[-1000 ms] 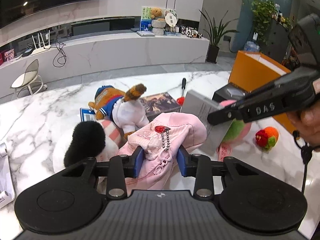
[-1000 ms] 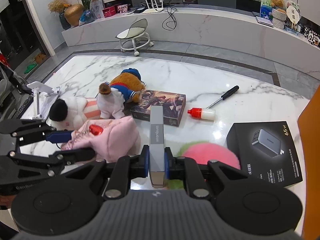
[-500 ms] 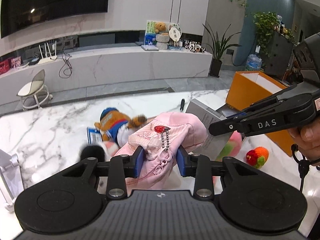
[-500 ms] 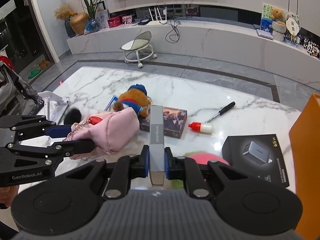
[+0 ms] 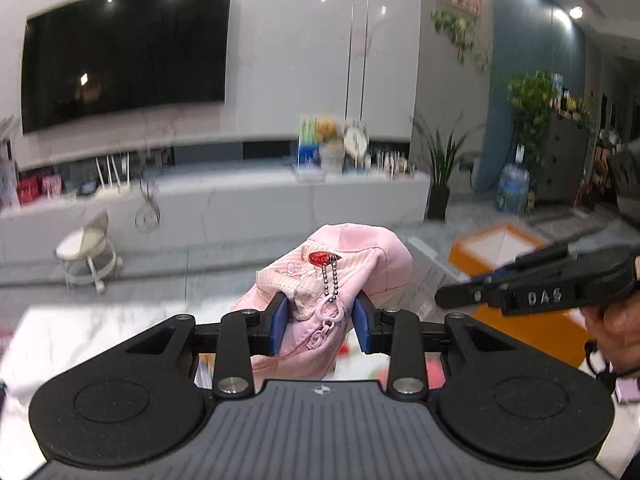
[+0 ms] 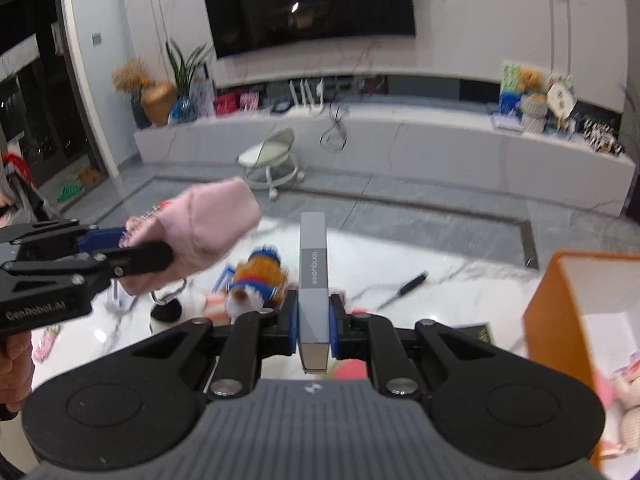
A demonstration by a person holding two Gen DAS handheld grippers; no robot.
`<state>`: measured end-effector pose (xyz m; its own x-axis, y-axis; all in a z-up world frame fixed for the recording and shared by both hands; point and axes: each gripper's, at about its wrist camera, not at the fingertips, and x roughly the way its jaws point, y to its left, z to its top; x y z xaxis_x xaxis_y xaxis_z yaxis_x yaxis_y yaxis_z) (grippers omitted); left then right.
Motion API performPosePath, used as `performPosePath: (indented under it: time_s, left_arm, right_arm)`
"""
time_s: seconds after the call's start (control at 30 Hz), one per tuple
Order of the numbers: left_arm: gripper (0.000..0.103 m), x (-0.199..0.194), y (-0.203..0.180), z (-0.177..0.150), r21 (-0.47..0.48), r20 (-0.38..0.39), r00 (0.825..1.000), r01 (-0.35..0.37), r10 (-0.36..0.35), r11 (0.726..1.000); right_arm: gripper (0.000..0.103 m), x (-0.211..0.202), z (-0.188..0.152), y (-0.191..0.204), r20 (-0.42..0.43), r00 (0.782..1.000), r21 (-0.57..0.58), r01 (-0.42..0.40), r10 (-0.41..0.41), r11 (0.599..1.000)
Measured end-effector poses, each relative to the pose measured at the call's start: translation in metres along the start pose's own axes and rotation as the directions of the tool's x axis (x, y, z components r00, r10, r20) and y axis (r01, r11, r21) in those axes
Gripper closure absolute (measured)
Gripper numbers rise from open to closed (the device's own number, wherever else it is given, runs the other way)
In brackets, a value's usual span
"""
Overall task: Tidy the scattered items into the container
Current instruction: 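Carry the backpack and grey box to the orange box and release both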
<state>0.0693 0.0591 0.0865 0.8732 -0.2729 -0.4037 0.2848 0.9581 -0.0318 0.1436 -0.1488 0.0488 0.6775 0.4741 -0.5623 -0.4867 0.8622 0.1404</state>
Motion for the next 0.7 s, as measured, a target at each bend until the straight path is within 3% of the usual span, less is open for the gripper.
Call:
performPosePath:
  time_s: [0.13, 0.33, 0.53, 0.7]
  left_arm:
    - [0.063, -0.023, -0.019, 0.030, 0.004, 0.112, 0.994, 0.012, -0.012, 1.000]
    - [0.063, -0.052, -0.053, 0.059, 0.042, 0.239, 0.970, 0.041, -0.050, 0.998]
    - [0.063, -0.071, -0.094, 0.082, 0.099, 0.327, 0.939, 0.079, -0.108, 0.992]
    - [0.063, -0.088, -0.141, 0.102, 0.169, 0.403, 0.895, 0.131, -0.190, 0.977]
  right_arm:
    - [0.087, -0.036, 0.014, -0.010, 0.086, 0.996, 0.013, 0.016, -0.017, 1.000]
    - [0.087, -0.093, 0.034, -0.027, 0.217, 0.975, 0.042, 0.046, -0.054, 0.998]
    - [0.087, -0.159, 0.040, -0.049, 0.350, 0.931, 0.076, 0.085, -0.107, 0.993]
    - [0.087, -0.210, 0.035, -0.072, 0.435, 0.887, 0.107, 0.118, -0.153, 0.987]
